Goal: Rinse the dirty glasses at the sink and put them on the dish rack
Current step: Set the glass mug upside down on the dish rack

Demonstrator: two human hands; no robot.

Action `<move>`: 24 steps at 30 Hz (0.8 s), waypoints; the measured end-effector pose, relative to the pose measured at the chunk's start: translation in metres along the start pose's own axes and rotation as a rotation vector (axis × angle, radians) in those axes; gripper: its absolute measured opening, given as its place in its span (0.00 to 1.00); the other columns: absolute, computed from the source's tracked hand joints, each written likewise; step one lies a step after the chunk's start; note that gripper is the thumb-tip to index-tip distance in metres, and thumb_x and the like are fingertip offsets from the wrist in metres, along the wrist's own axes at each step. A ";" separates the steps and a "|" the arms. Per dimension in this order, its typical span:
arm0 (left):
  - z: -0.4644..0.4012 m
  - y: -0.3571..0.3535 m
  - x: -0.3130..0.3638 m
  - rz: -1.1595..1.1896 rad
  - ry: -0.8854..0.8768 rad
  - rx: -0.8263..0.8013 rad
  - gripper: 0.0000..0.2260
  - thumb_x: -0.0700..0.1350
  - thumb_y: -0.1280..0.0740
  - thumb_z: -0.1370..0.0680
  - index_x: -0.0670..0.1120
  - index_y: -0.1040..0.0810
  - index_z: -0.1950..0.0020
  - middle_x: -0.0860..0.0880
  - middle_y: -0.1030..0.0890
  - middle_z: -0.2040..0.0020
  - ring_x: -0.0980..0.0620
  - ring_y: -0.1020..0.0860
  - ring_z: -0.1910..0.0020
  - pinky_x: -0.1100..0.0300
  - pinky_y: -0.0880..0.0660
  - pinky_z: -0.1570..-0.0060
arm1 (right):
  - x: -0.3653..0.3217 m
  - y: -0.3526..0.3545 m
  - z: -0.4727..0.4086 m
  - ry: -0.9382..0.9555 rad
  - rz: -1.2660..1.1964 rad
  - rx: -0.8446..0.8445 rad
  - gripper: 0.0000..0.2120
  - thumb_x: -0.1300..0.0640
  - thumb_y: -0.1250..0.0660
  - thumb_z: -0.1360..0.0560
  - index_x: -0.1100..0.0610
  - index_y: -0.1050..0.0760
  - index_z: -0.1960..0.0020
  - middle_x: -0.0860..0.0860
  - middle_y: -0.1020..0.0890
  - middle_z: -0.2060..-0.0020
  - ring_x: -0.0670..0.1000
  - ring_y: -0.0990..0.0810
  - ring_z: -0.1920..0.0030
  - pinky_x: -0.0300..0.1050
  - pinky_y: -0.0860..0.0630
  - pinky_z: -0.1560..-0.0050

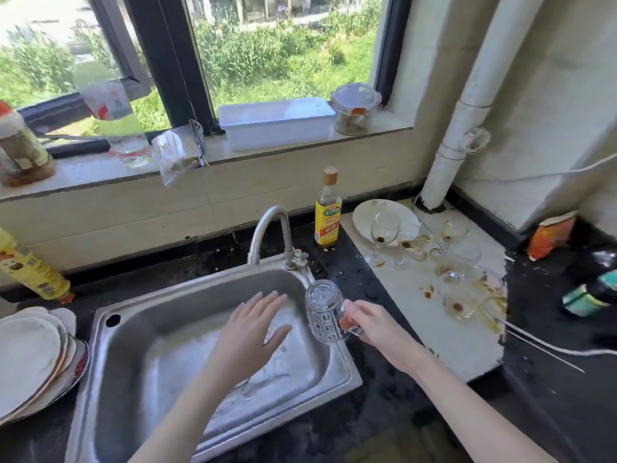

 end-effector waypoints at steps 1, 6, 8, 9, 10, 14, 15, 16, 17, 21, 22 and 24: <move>-0.002 0.004 0.010 -0.015 -0.053 0.010 0.42 0.71 0.69 0.30 0.51 0.39 0.26 0.52 0.37 0.27 0.48 0.41 0.26 0.50 0.45 0.29 | 0.006 0.007 0.013 -0.008 -0.028 0.041 0.16 0.47 0.45 0.19 0.58 0.26 0.54 0.51 0.21 0.54 0.48 0.23 0.49 0.41 0.31 0.46; 0.019 -0.003 0.073 -0.023 -0.310 -0.081 0.42 0.72 0.70 0.31 0.53 0.45 0.25 0.54 0.42 0.25 0.50 0.46 0.25 0.57 0.53 0.30 | 0.045 0.033 0.094 -0.034 -0.294 0.271 0.16 0.47 0.44 0.20 0.58 0.25 0.51 0.53 0.20 0.55 0.48 0.22 0.49 0.50 0.29 0.40; 0.038 -0.013 0.102 0.003 -0.410 -0.125 0.42 0.72 0.69 0.31 0.53 0.43 0.25 0.54 0.41 0.26 0.49 0.45 0.25 0.57 0.53 0.31 | 0.064 0.038 0.133 -0.034 -0.396 0.351 0.15 0.47 0.44 0.20 0.56 0.25 0.53 0.52 0.21 0.56 0.45 0.21 0.53 0.52 0.30 0.40; 0.047 -0.018 0.116 0.016 -0.449 -0.150 0.42 0.73 0.69 0.31 0.53 0.43 0.25 0.54 0.41 0.26 0.50 0.46 0.25 0.58 0.53 0.31 | 0.073 0.040 0.154 -0.035 -0.434 0.388 0.15 0.47 0.44 0.20 0.56 0.26 0.53 0.52 0.21 0.56 0.44 0.22 0.54 0.52 0.31 0.40; 0.056 -0.024 0.129 0.025 -0.482 -0.185 0.42 0.73 0.70 0.32 0.54 0.45 0.25 0.56 0.44 0.26 0.52 0.48 0.25 0.59 0.53 0.30 | 0.082 0.044 0.174 -0.039 -0.463 0.430 0.14 0.47 0.45 0.20 0.56 0.26 0.54 0.52 0.22 0.56 0.44 0.22 0.55 0.52 0.32 0.39; 0.085 -0.037 0.195 0.048 -0.643 -0.248 0.43 0.74 0.73 0.36 0.58 0.53 0.25 0.60 0.49 0.25 0.55 0.53 0.24 0.58 0.54 0.28 | 0.121 0.058 0.260 -0.084 -0.475 0.614 0.15 0.49 0.46 0.19 0.57 0.28 0.56 0.51 0.21 0.58 0.47 0.22 0.52 0.54 0.31 0.38; 0.093 -0.040 0.214 0.042 -0.685 -0.262 0.42 0.74 0.74 0.36 0.59 0.54 0.25 0.60 0.49 0.25 0.55 0.54 0.24 0.58 0.54 0.28 | 0.133 0.062 0.281 -0.101 -0.478 0.656 0.16 0.48 0.47 0.19 0.58 0.28 0.56 0.51 0.20 0.58 0.47 0.22 0.51 0.54 0.31 0.39; 0.102 -0.043 0.234 0.042 -0.729 -0.273 0.42 0.73 0.73 0.36 0.59 0.54 0.25 0.59 0.49 0.25 0.56 0.54 0.24 0.59 0.54 0.28 | 0.145 0.065 0.303 -0.117 -0.491 0.697 0.16 0.48 0.47 0.19 0.58 0.29 0.56 0.51 0.20 0.59 0.47 0.22 0.52 0.54 0.31 0.39; 0.112 -0.046 0.254 0.049 -0.776 -0.277 0.41 0.73 0.73 0.35 0.59 0.53 0.25 0.58 0.48 0.25 0.56 0.53 0.24 0.58 0.54 0.28 | 0.157 0.068 0.324 -0.129 -0.509 0.737 0.17 0.48 0.47 0.19 0.59 0.30 0.56 0.52 0.20 0.59 0.46 0.21 0.52 0.54 0.31 0.40; 0.160 -0.059 0.338 0.075 -0.963 -0.304 0.36 0.71 0.65 0.29 0.56 0.47 0.25 0.56 0.43 0.25 0.54 0.49 0.25 0.59 0.55 0.30 | 0.206 0.082 0.412 -0.149 -0.584 0.882 0.17 0.48 0.47 0.19 0.58 0.32 0.60 0.54 0.20 0.57 0.47 0.20 0.51 0.54 0.30 0.40; 0.173 -0.063 0.360 0.062 -1.013 -0.309 0.34 0.69 0.62 0.28 0.56 0.47 0.25 0.56 0.43 0.25 0.54 0.49 0.25 0.58 0.55 0.30 | 0.218 0.087 0.436 -0.151 -0.602 0.922 0.17 0.48 0.46 0.19 0.57 0.31 0.61 0.54 0.20 0.58 0.49 0.21 0.50 0.54 0.30 0.40; 0.200 -0.071 0.407 0.033 -1.108 -0.302 0.31 0.65 0.57 0.26 0.54 0.44 0.25 0.54 0.40 0.26 0.51 0.44 0.25 0.53 0.49 0.28 | 0.242 0.097 0.485 -0.135 -0.649 1.006 0.17 0.50 0.46 0.19 0.57 0.31 0.62 0.52 0.19 0.62 0.52 0.22 0.50 0.55 0.29 0.41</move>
Point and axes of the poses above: each hand's wrist, its own z-axis away from the middle knuckle, its own y-axis out of the back of the hand, x = y × z, the point moved 7 cm from there along -z, towards the middle knuckle
